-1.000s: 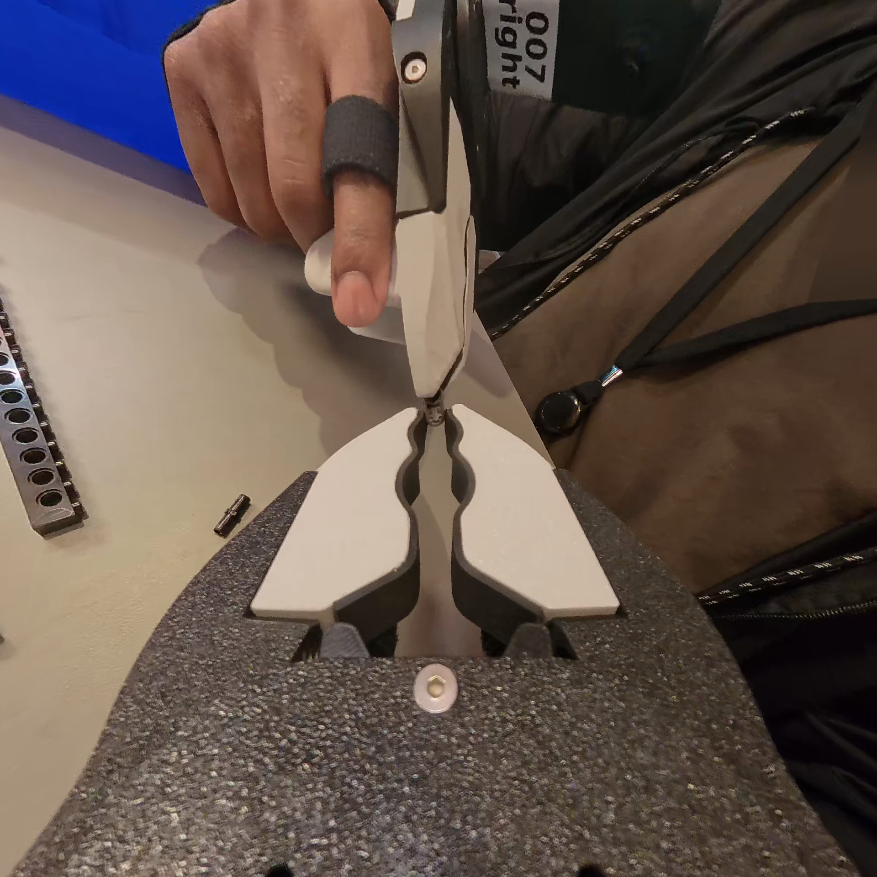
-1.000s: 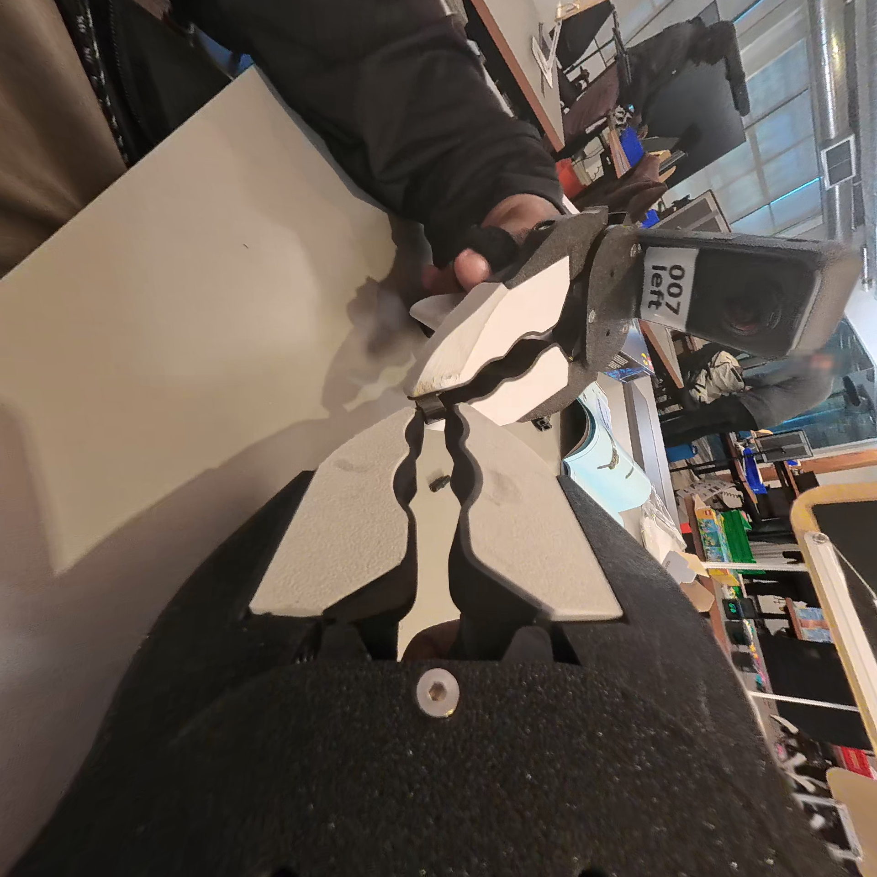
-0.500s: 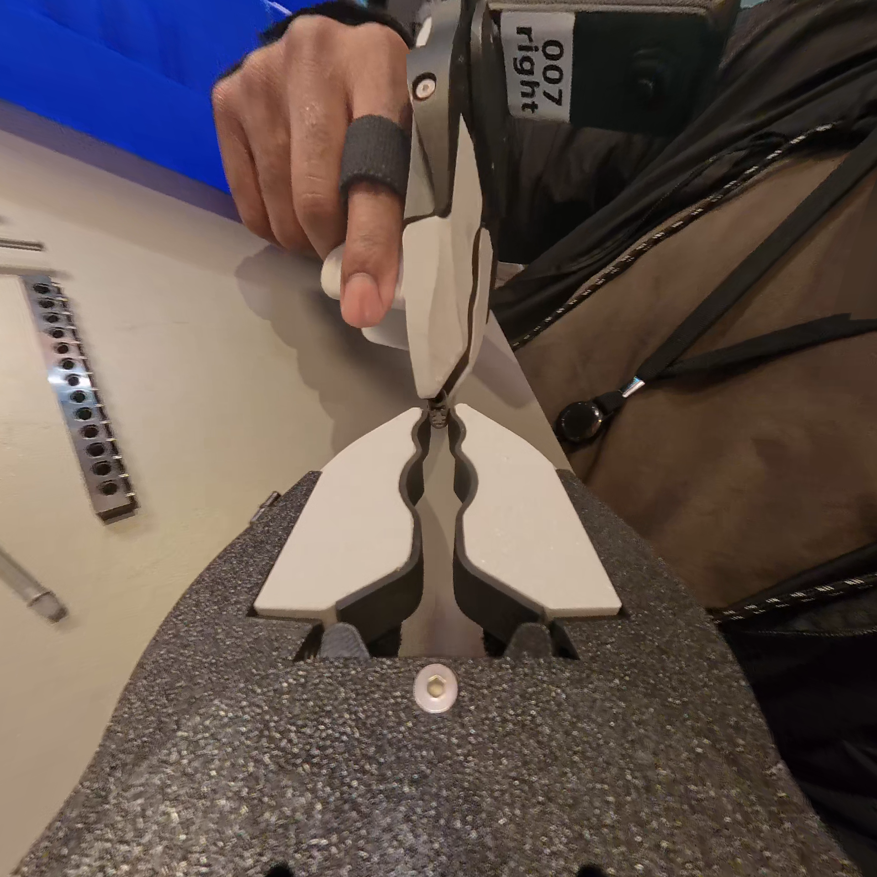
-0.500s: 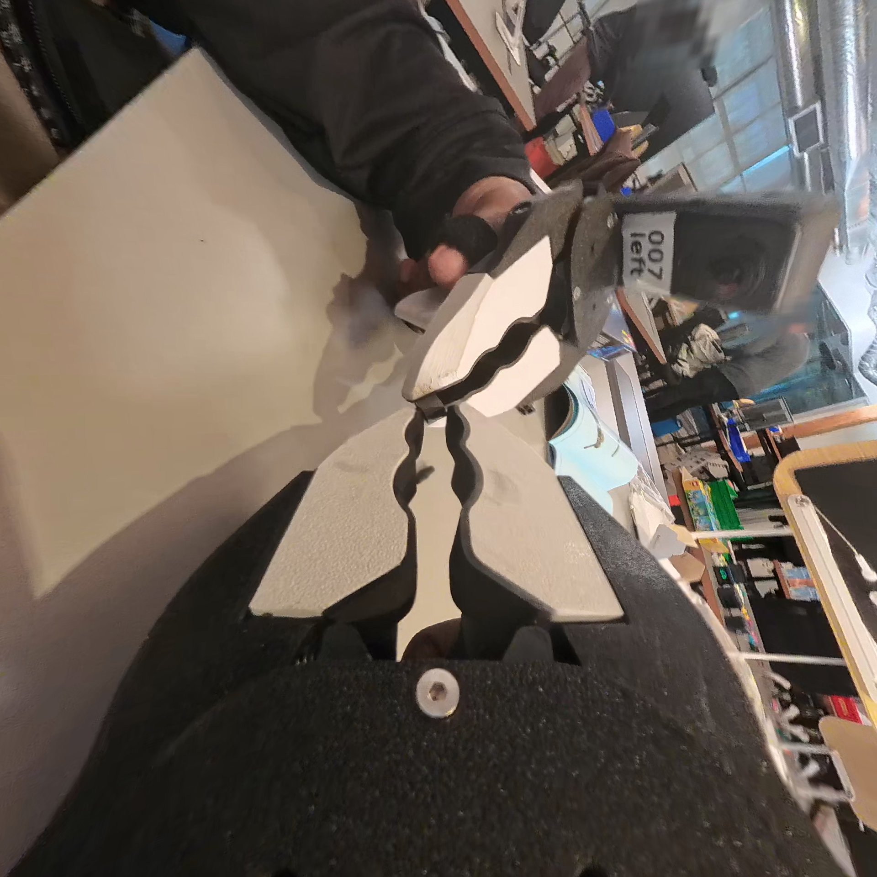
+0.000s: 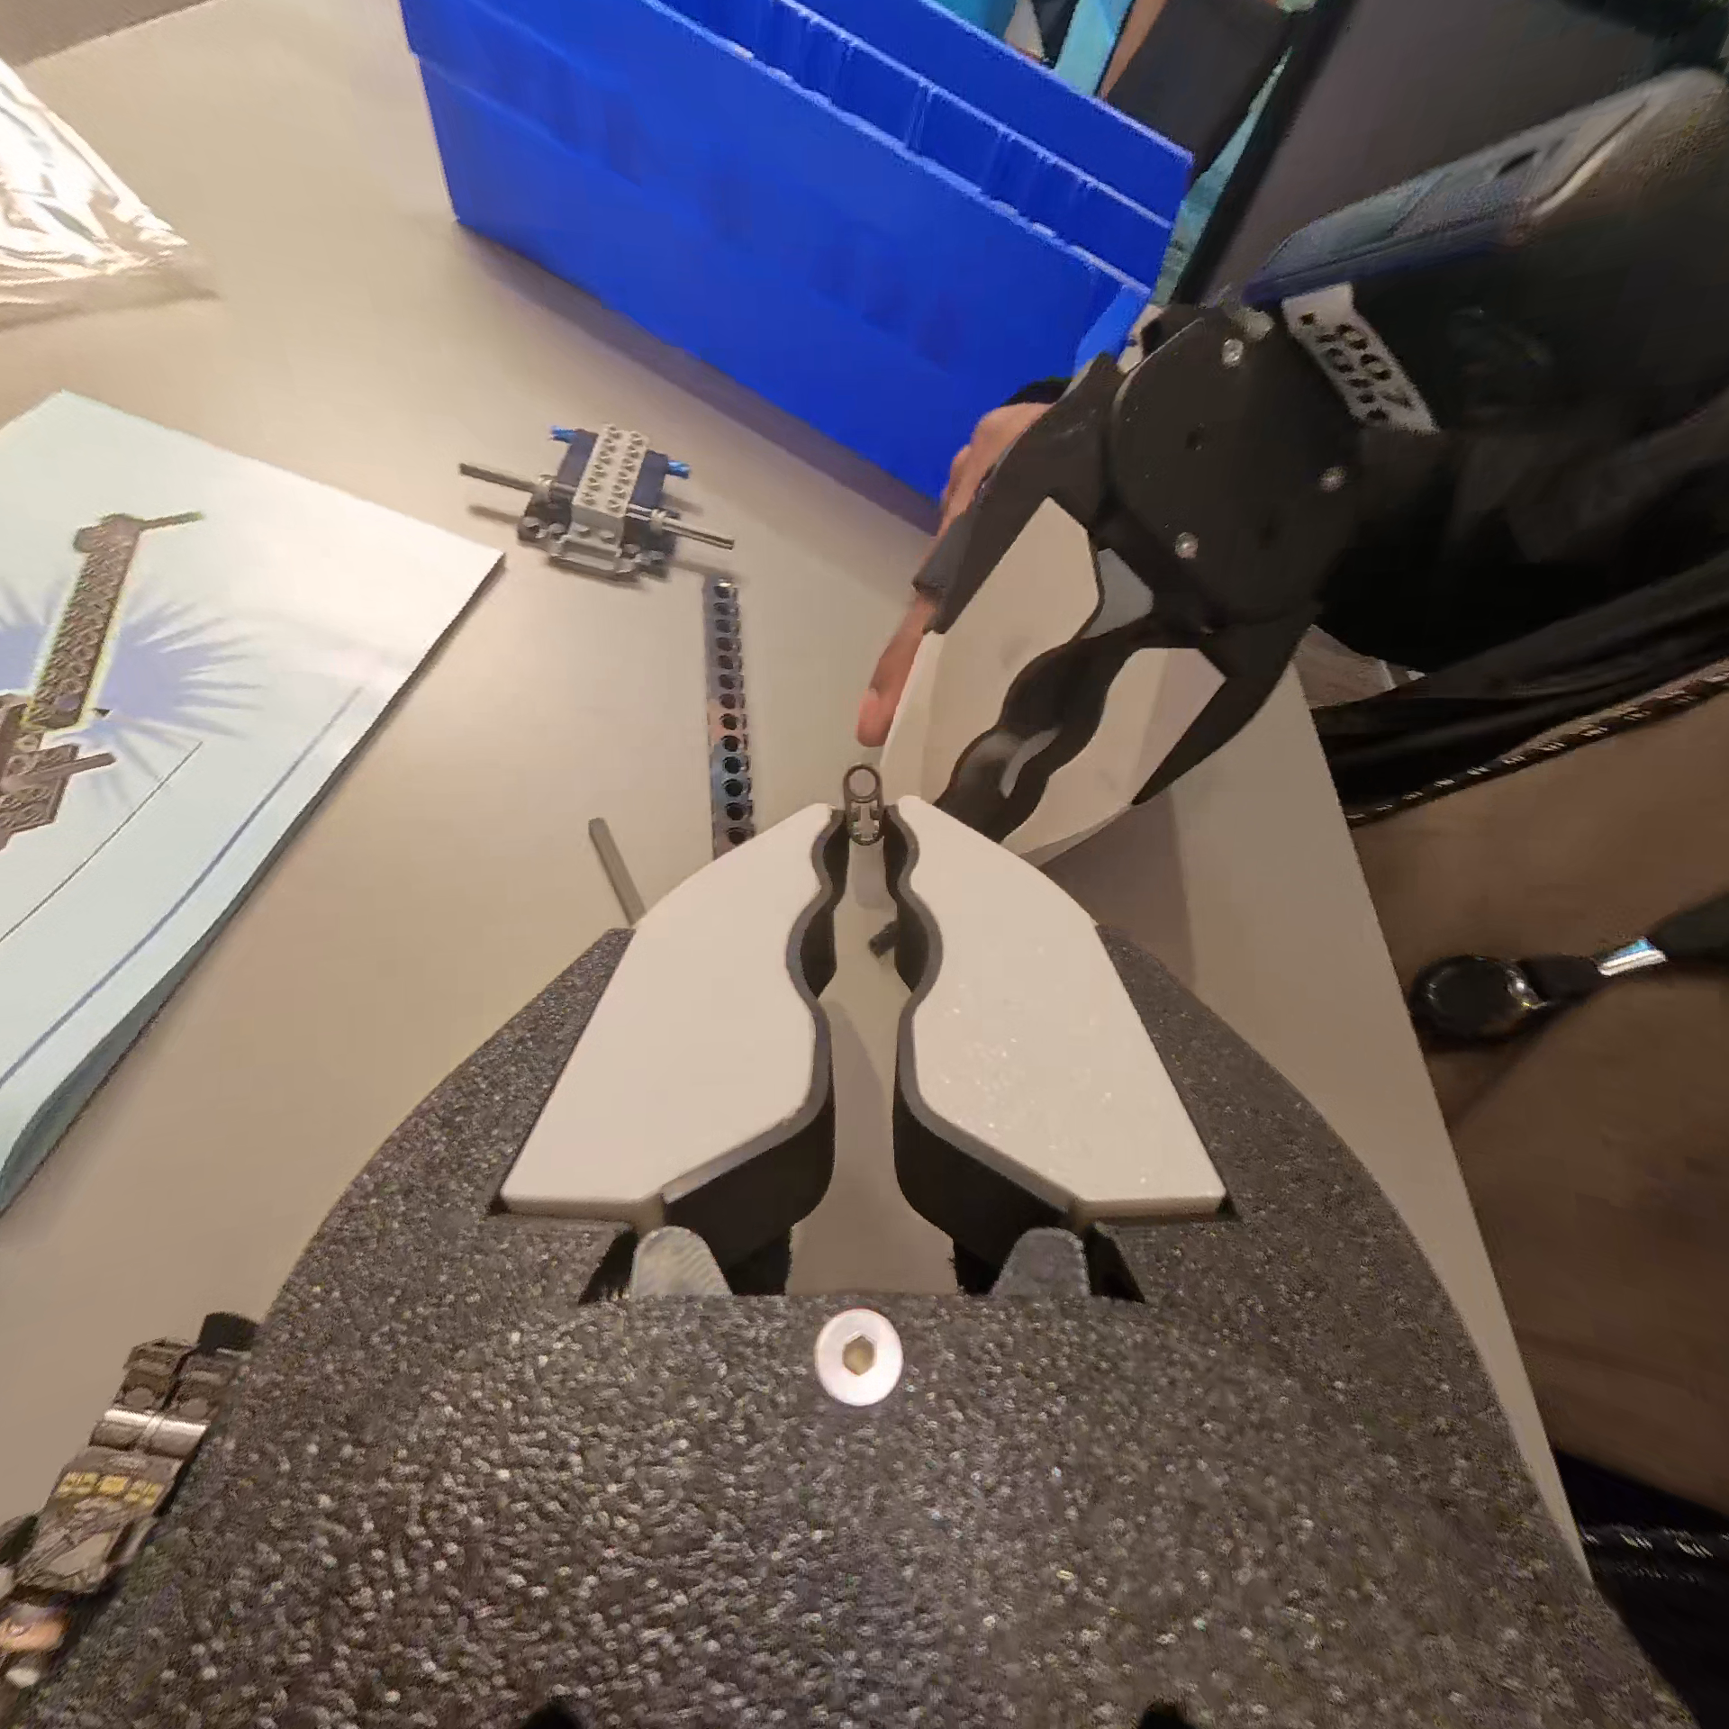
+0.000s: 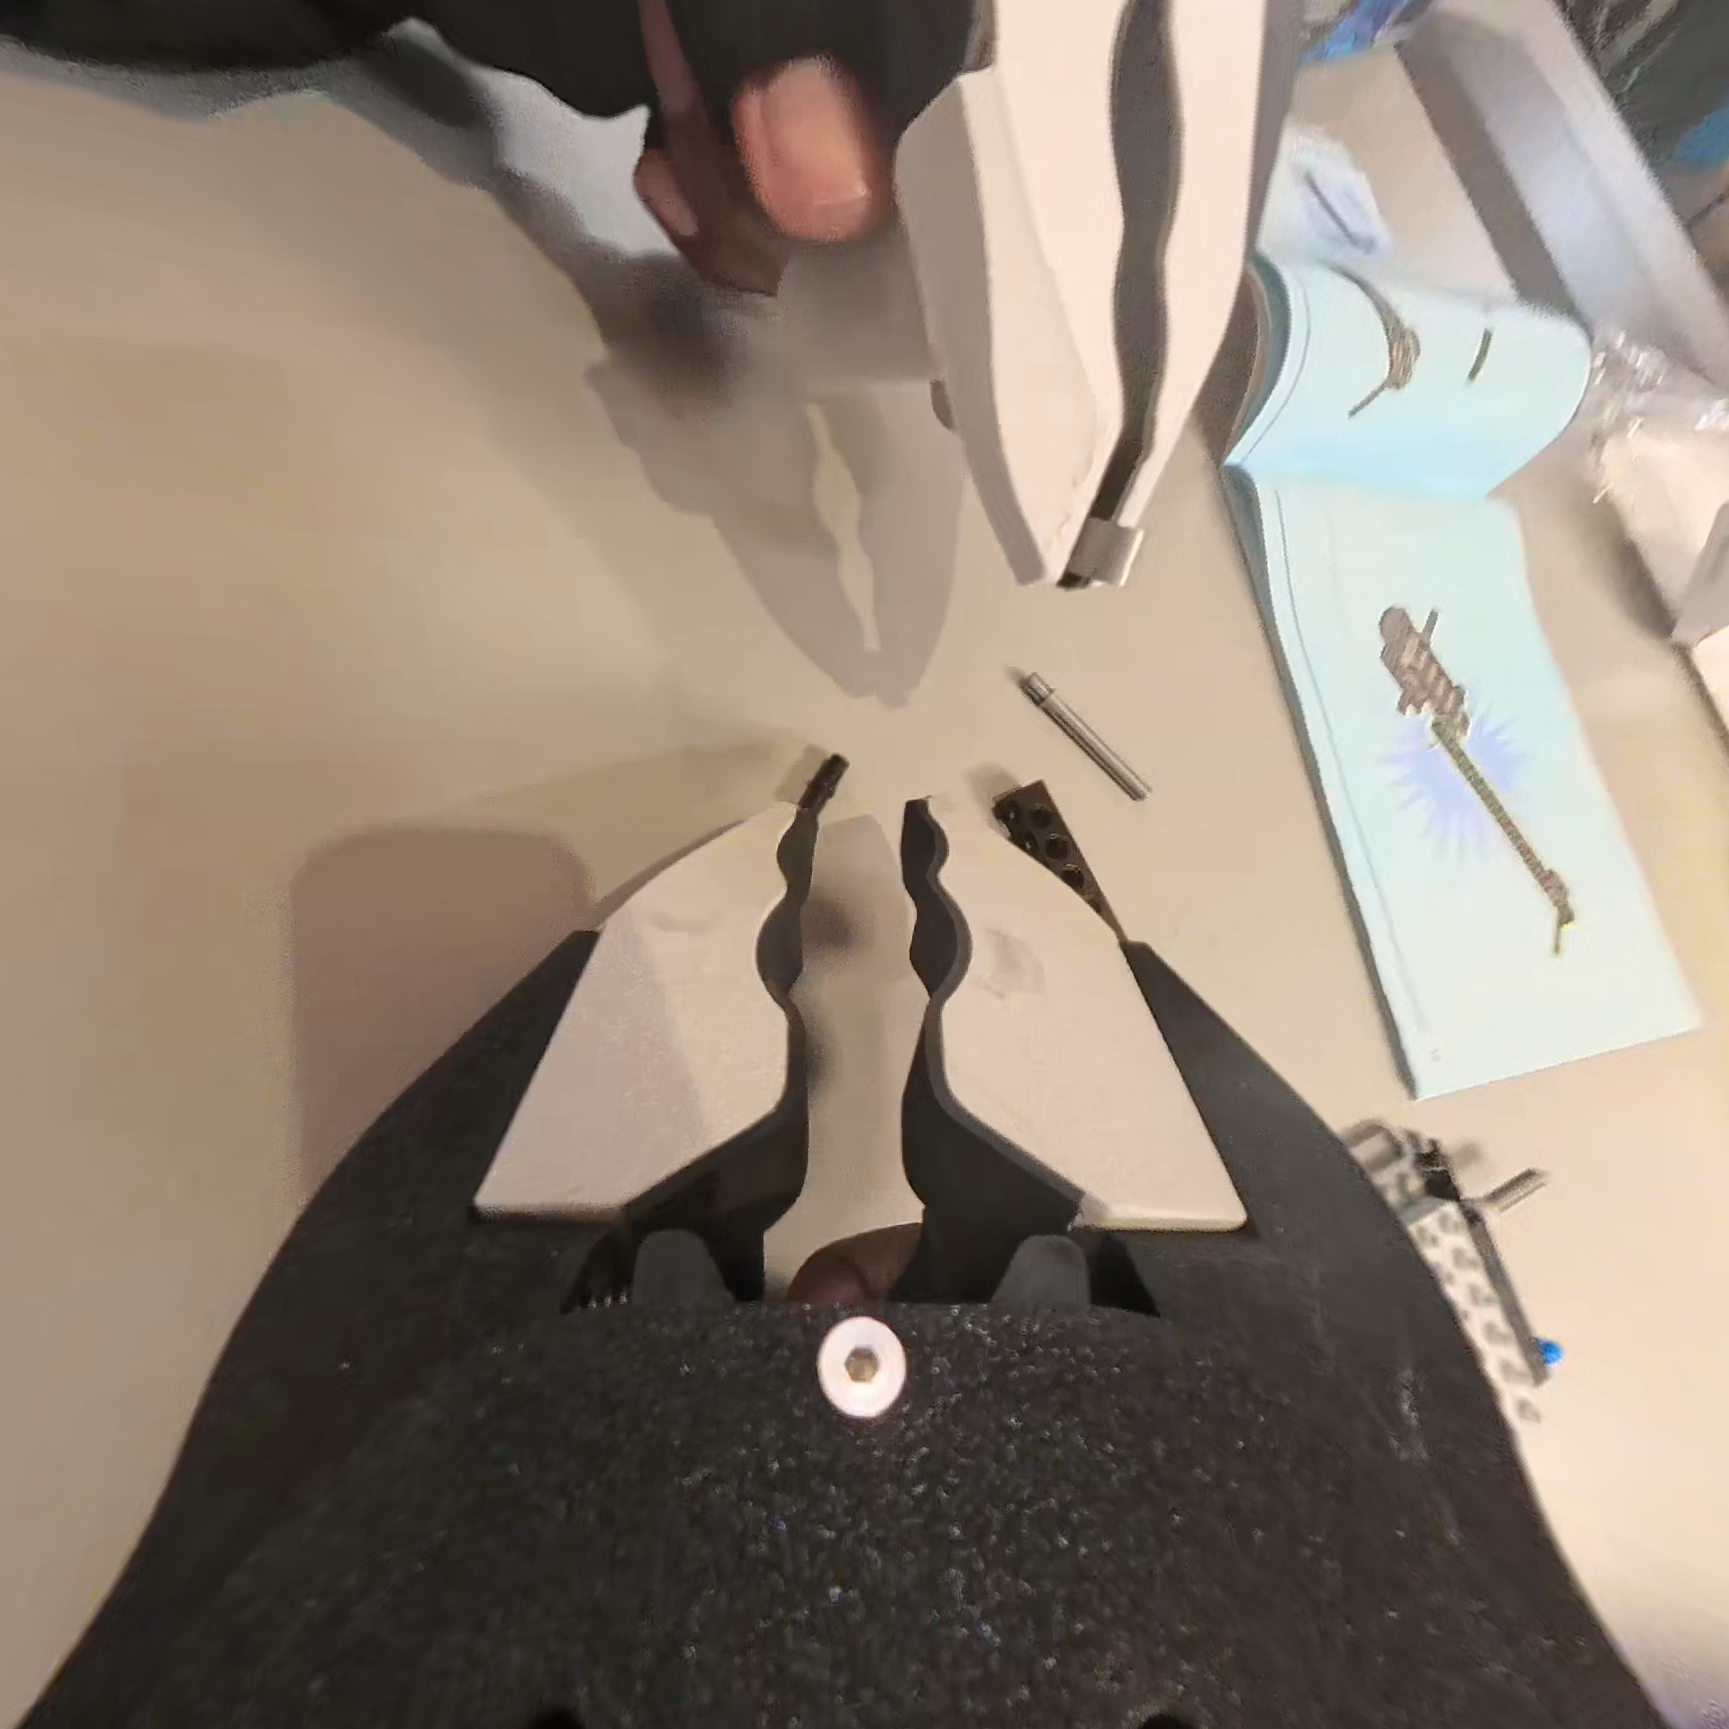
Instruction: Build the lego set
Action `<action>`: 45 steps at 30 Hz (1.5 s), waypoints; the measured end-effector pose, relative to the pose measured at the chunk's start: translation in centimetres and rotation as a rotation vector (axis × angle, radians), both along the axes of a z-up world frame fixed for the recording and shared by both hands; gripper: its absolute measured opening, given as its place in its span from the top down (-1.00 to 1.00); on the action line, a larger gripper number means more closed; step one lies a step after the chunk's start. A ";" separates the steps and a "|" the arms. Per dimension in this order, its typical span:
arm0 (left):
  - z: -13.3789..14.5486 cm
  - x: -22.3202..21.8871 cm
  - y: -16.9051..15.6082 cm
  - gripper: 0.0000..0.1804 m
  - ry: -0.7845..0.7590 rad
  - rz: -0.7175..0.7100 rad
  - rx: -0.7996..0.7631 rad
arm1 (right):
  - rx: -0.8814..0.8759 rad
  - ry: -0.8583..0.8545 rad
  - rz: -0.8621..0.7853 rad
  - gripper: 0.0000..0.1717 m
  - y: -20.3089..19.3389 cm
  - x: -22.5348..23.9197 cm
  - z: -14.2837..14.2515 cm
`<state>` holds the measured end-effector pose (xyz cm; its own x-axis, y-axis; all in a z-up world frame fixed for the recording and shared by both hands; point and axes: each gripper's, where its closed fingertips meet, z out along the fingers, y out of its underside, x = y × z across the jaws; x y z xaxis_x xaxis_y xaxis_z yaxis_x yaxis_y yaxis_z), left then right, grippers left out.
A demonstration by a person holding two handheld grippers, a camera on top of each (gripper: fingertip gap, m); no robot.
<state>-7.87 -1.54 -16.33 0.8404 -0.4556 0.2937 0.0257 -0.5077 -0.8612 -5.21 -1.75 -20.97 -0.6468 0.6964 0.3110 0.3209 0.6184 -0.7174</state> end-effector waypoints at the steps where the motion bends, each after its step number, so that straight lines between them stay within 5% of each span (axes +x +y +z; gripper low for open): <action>1: -0.2 -0.2 0.1 0.92 0.004 0.010 -0.005 | -0.031 -0.031 -0.022 0.79 0.0 -0.1 0.0; 6: -0.7 -0.5 0.4 0.92 0.031 0.039 -0.022 | -0.181 -0.191 -0.130 0.79 -0.5 -0.1 -0.4; 16: -0.8 -0.6 0.5 0.92 0.044 0.051 -0.022 | -0.101 -0.244 -0.240 0.92 -0.7 -0.7 -1.5; 34: -0.7 -1.2 0.5 0.92 0.051 0.061 -0.002 | 0.000 -0.073 0.057 0.67 -1.0 -1.6 -0.7; 45: -0.3 -0.5 0.4 0.92 0.054 0.022 0.040 | -0.028 -0.188 0.101 0.89 -1.9 -1.4 -1.4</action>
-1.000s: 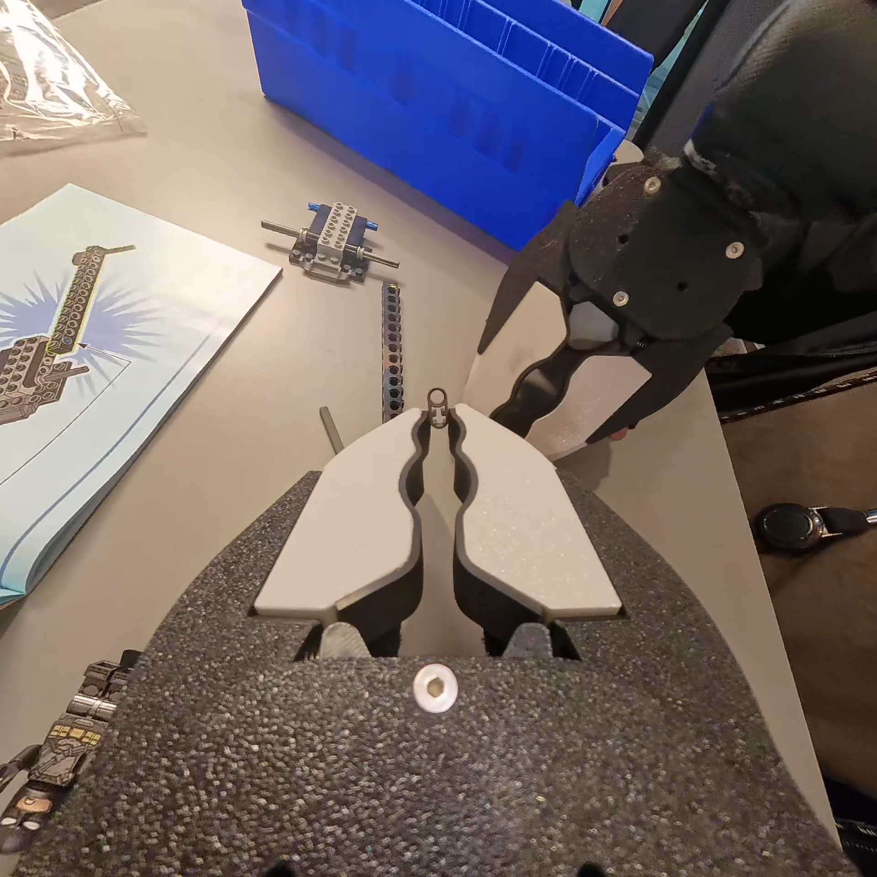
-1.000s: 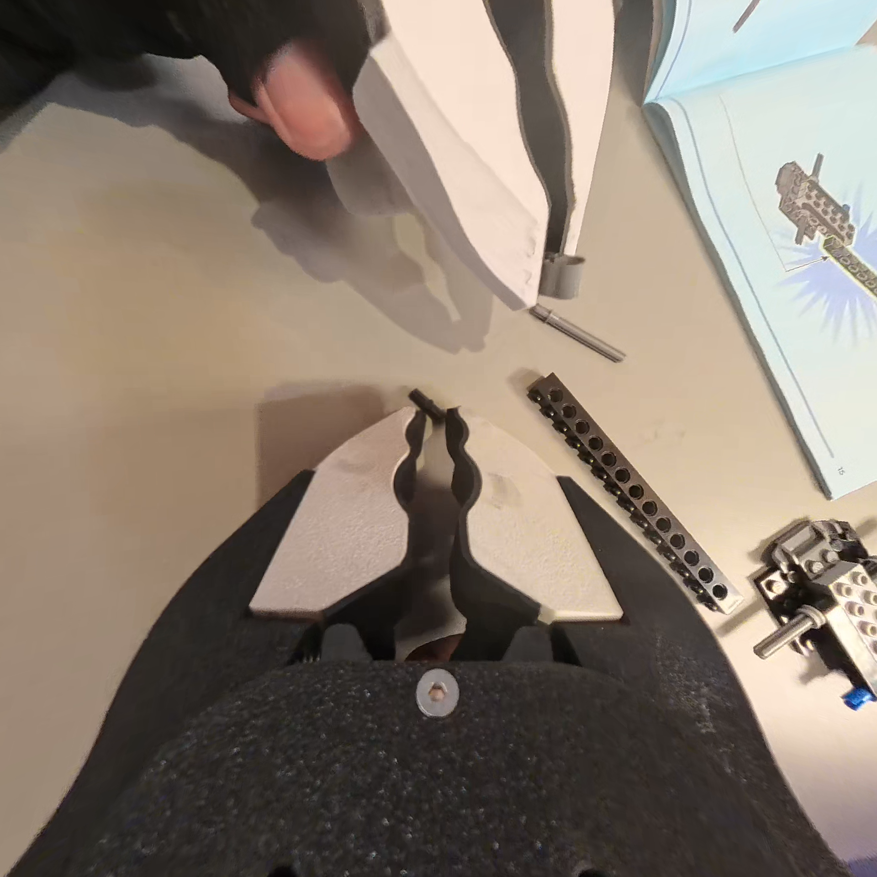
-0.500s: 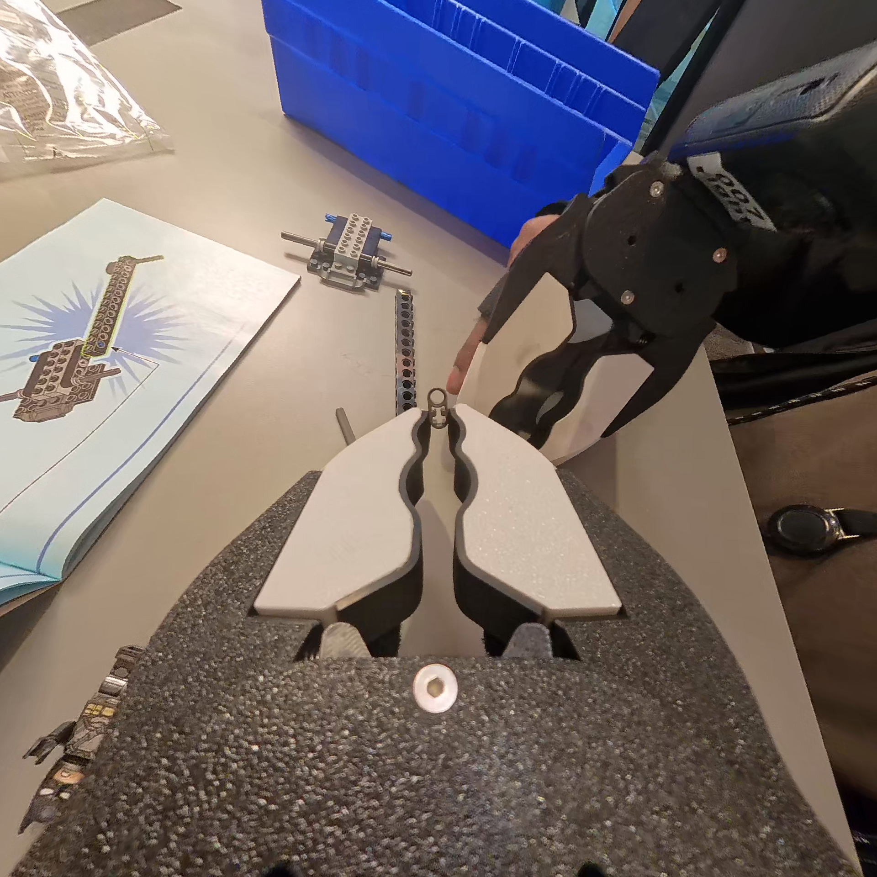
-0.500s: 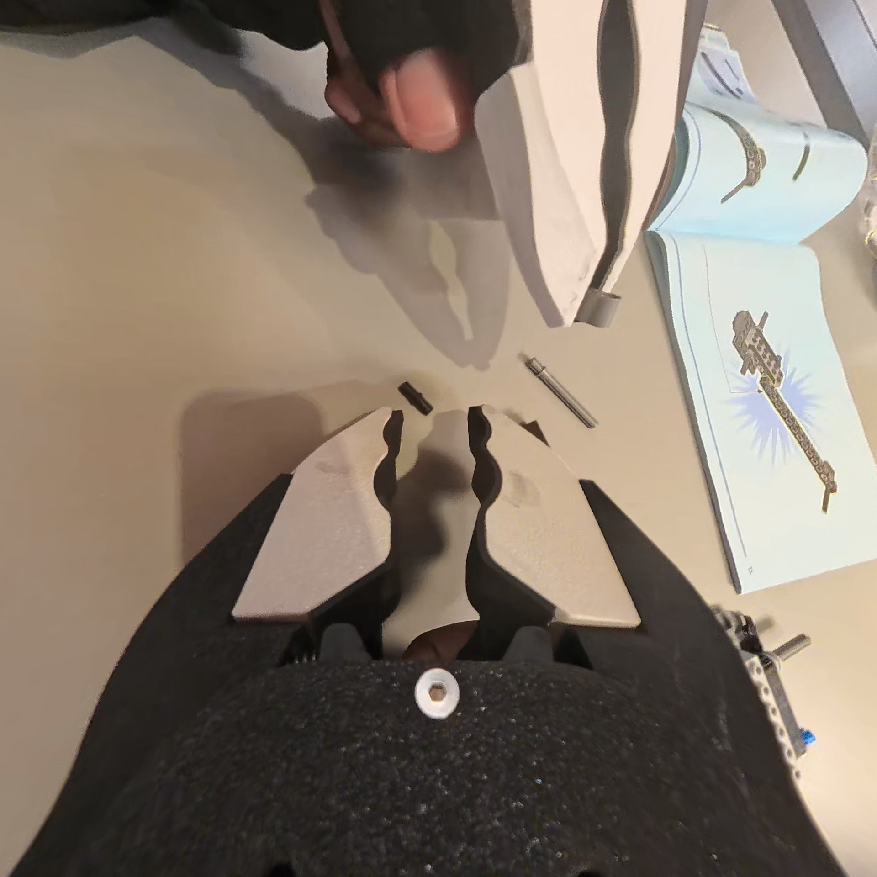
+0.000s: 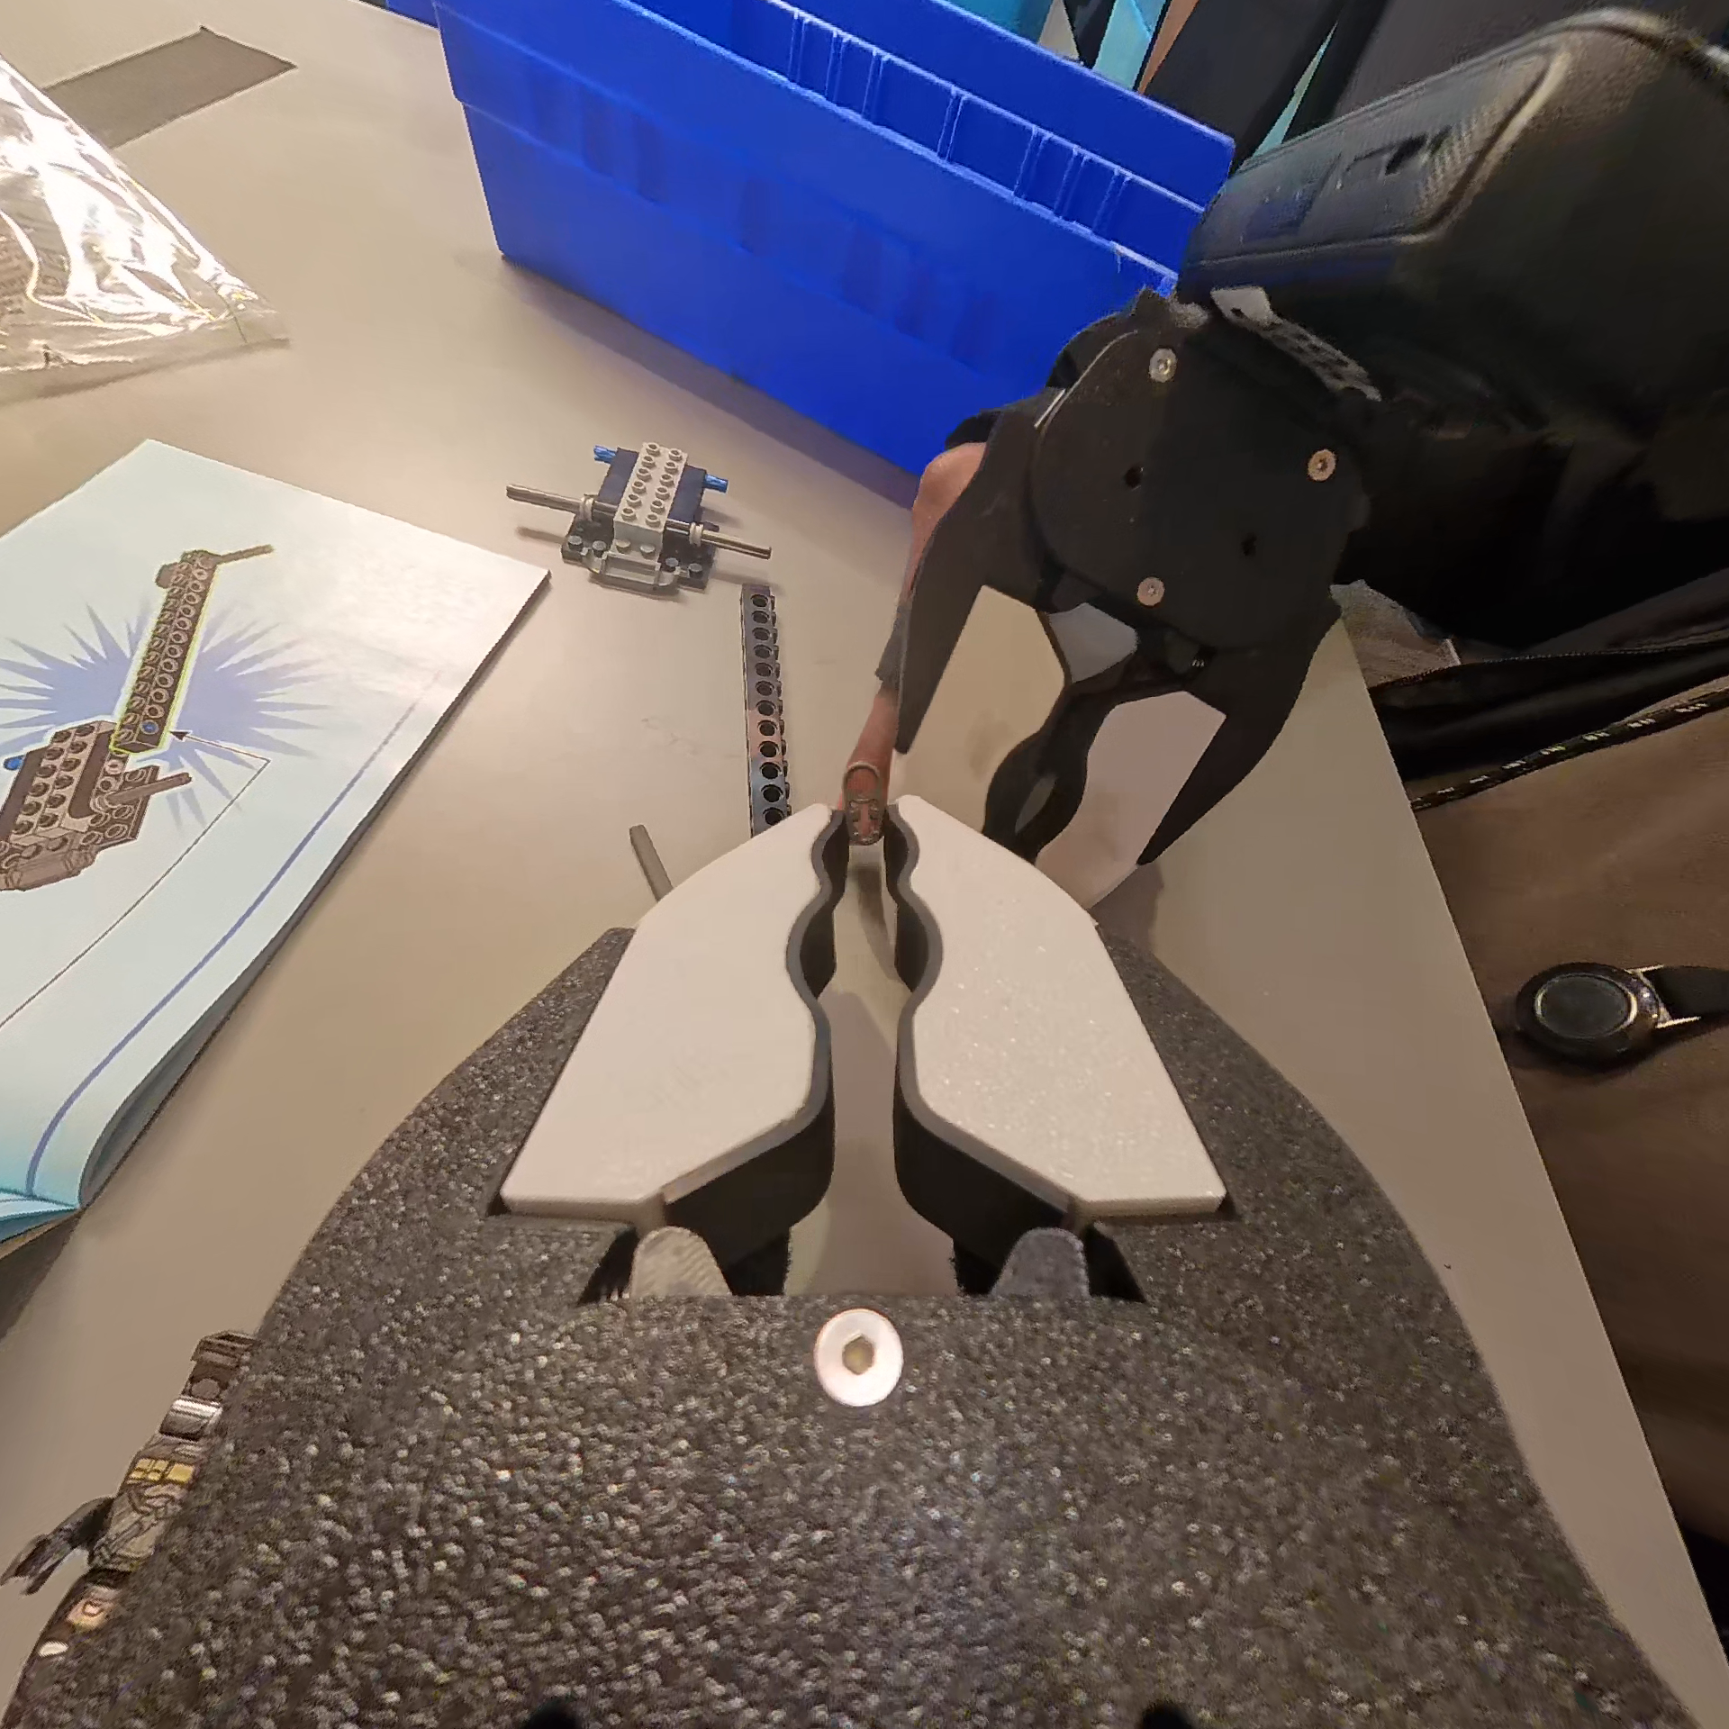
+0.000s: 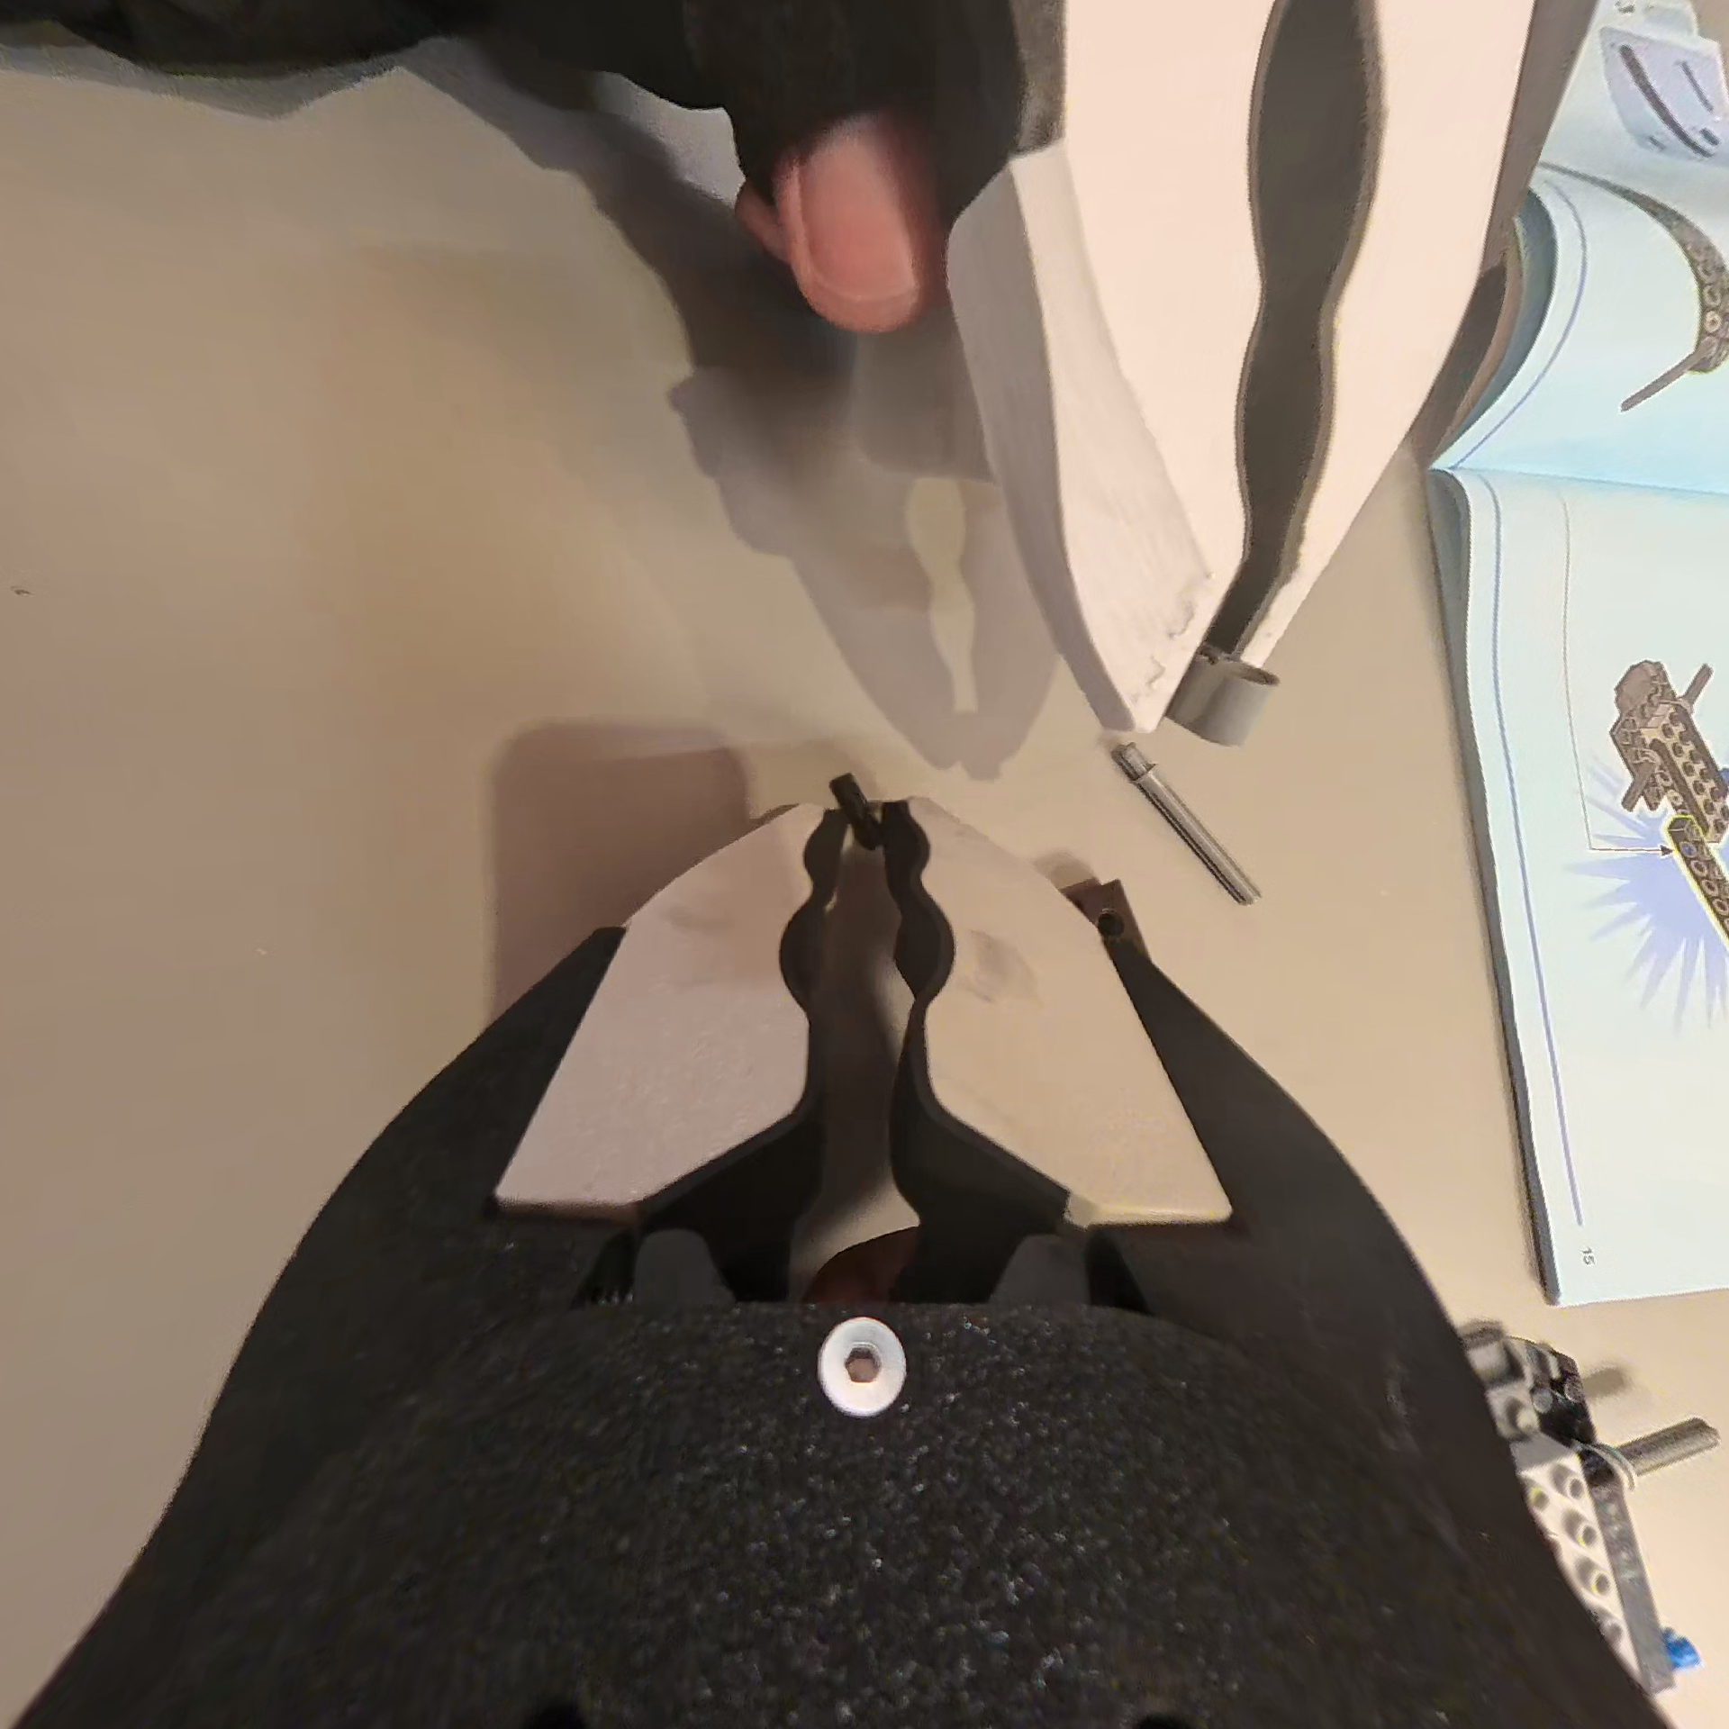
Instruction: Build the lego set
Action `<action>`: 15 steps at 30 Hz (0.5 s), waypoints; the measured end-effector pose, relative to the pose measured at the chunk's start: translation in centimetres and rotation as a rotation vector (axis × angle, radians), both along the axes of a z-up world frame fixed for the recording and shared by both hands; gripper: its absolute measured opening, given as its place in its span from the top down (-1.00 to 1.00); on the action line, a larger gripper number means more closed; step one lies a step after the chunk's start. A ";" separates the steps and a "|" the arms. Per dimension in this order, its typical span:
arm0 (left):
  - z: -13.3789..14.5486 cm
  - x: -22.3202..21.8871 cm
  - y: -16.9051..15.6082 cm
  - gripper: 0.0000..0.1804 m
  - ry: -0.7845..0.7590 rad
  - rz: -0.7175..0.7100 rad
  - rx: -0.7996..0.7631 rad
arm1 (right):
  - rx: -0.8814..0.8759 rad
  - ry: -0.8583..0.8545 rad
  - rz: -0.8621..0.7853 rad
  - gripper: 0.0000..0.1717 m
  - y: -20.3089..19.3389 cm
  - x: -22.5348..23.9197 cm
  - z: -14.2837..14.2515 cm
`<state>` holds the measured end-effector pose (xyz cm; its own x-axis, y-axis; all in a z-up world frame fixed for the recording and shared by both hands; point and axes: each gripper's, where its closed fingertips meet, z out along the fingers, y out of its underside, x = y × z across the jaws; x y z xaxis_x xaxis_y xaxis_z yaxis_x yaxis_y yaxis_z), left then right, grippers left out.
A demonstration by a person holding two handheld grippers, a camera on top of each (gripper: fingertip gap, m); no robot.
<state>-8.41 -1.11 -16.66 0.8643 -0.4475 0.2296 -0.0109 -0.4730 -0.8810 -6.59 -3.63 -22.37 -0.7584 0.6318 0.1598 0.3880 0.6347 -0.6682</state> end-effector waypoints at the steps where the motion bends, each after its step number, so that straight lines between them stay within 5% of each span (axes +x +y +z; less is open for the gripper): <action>1: 0.0 0.0 0.0 0.92 -0.002 0.002 0.001 | 0.000 -0.003 -0.004 0.92 0.0 0.0 0.0; 9: 0.5 0.1 -0.1 0.92 -0.028 -0.020 0.053 | 0.022 0.079 -0.077 0.97 0.6 -0.2 0.4; 15: 3.7 0.2 -0.5 0.92 -0.277 -0.038 0.206 | -0.077 0.445 -0.245 0.98 2.9 -1.0 5.7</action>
